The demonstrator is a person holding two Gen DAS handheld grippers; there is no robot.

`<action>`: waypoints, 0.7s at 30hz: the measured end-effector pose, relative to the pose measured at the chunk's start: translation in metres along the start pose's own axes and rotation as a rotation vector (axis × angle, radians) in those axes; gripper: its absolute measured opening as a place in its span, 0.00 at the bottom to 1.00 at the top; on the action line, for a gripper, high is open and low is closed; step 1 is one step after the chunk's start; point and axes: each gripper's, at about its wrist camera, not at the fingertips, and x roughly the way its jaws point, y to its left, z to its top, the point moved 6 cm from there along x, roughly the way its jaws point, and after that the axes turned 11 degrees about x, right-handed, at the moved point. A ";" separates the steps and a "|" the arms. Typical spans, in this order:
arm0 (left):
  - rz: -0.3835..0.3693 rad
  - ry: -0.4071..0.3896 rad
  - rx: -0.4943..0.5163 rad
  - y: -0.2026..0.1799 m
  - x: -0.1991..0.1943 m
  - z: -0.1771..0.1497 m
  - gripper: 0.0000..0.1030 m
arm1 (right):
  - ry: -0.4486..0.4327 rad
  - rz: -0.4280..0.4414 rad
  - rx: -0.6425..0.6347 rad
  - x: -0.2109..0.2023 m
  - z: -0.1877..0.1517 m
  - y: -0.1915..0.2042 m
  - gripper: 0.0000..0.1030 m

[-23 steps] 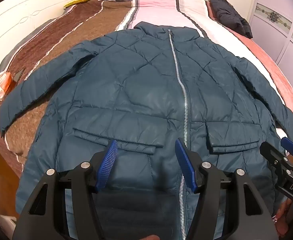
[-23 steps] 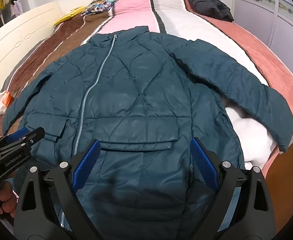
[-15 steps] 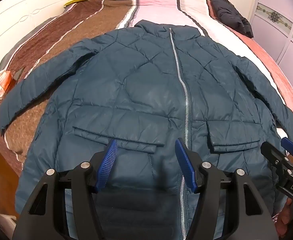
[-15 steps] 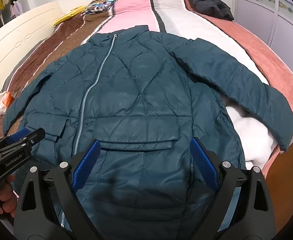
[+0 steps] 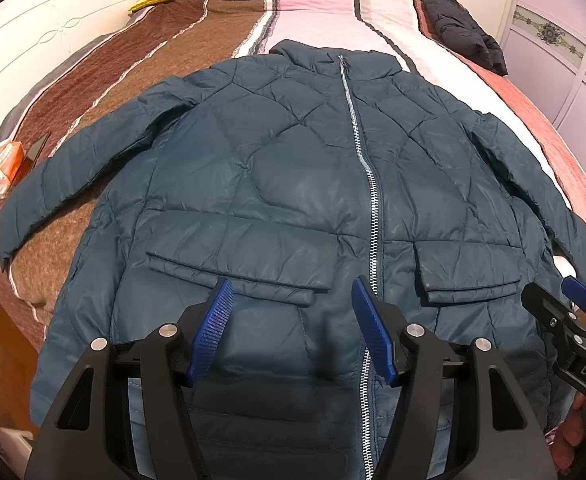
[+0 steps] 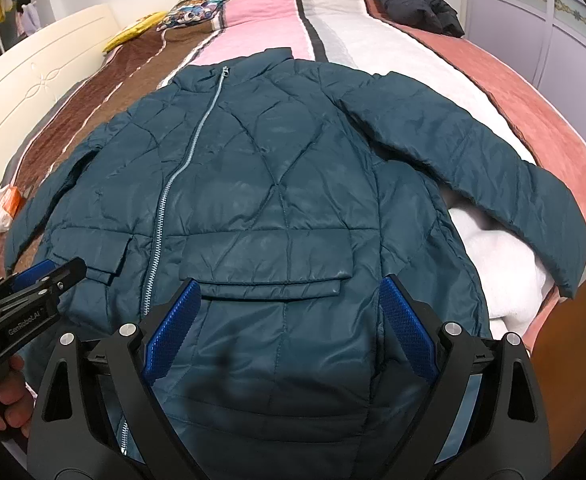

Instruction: Fold large clothes

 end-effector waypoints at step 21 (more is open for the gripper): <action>0.001 0.000 0.001 0.000 0.001 -0.007 0.60 | 0.008 -0.002 0.006 0.001 -0.001 -0.003 0.88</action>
